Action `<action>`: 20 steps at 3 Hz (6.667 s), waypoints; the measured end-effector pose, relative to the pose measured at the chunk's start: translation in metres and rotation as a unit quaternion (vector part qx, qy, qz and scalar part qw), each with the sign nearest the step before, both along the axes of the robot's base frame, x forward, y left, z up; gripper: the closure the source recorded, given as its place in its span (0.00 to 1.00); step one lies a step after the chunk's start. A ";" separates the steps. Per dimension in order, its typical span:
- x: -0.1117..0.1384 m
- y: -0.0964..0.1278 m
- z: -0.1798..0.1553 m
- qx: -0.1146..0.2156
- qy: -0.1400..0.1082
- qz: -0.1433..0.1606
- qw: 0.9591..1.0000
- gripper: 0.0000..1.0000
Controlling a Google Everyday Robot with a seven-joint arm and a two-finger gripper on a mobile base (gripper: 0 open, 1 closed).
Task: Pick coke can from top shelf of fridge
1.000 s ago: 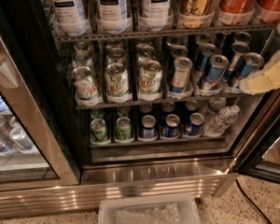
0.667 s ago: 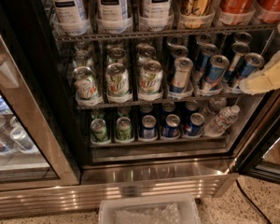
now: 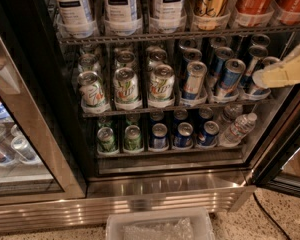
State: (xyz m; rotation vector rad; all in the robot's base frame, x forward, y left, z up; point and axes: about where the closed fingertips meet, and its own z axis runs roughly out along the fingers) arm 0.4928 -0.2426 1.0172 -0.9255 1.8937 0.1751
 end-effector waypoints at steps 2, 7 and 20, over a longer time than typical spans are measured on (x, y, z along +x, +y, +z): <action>0.007 0.016 0.011 0.016 -0.031 0.011 0.999 0.00; 0.047 0.038 0.084 0.131 -0.208 -0.064 0.967 0.29; 0.123 0.024 0.071 0.136 -0.265 -0.250 0.921 0.60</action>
Offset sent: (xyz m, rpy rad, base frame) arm 0.0191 0.0354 0.0227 0.0868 -0.1468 0.0500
